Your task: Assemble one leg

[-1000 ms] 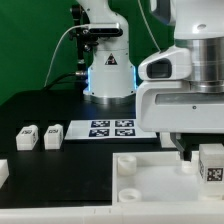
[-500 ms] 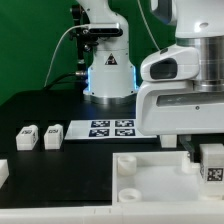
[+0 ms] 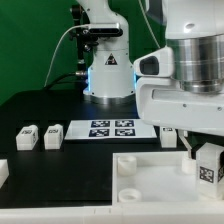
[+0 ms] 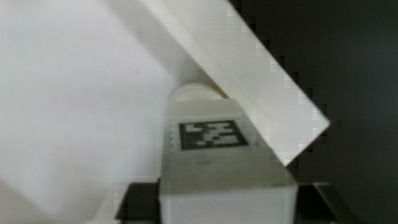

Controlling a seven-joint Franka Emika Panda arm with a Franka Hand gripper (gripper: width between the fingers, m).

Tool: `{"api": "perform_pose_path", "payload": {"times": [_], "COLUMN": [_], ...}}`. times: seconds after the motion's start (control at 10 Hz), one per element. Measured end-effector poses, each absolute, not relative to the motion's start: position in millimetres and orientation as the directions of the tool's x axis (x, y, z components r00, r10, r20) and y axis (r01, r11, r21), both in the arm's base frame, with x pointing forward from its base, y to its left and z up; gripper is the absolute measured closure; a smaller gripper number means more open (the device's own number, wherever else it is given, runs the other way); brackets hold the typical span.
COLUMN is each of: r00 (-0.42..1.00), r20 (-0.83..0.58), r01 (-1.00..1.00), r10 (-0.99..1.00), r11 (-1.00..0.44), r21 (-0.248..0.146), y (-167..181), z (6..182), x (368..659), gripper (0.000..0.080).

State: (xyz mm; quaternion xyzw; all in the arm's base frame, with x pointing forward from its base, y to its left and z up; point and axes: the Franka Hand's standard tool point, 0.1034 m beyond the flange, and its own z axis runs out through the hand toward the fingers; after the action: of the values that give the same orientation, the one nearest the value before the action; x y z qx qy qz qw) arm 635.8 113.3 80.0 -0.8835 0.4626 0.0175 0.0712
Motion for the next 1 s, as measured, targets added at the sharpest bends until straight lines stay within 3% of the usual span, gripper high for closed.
{"api": "perform_pose_path", "payload": {"times": [0.2, 0.4, 0.6, 0.7, 0.8, 0.9, 1.0], "r00": [0.260, 0.040, 0.038, 0.042, 0.108, 0.217, 0.358], "r20": [-0.150, -0.170, -0.167, -0.167, -0.164, -0.155, -0.138], "r01": [-0.965, -0.999, -0.999, -0.999, -0.994, -0.976, -0.934], "r10": [-0.954, -0.985, -0.985, -0.985, -0.980, -0.964, -0.924], "r11": [-0.250, -0.034, -0.032, -0.037, -0.102, -0.209, -0.350], "r21": [-0.080, -0.040, -0.036, -0.036, -0.047, -0.062, -0.075], "y": [112, 120, 126, 126, 126, 127, 127], "z": [79.5, 78.6, 78.6, 78.0, 77.8, 77.7, 78.3], "x": [635, 633, 631, 631, 631, 631, 631], "gripper": [0.0496, 0.0496, 0.0503, 0.0418, 0.0279, 0.0191, 0.0191]}}
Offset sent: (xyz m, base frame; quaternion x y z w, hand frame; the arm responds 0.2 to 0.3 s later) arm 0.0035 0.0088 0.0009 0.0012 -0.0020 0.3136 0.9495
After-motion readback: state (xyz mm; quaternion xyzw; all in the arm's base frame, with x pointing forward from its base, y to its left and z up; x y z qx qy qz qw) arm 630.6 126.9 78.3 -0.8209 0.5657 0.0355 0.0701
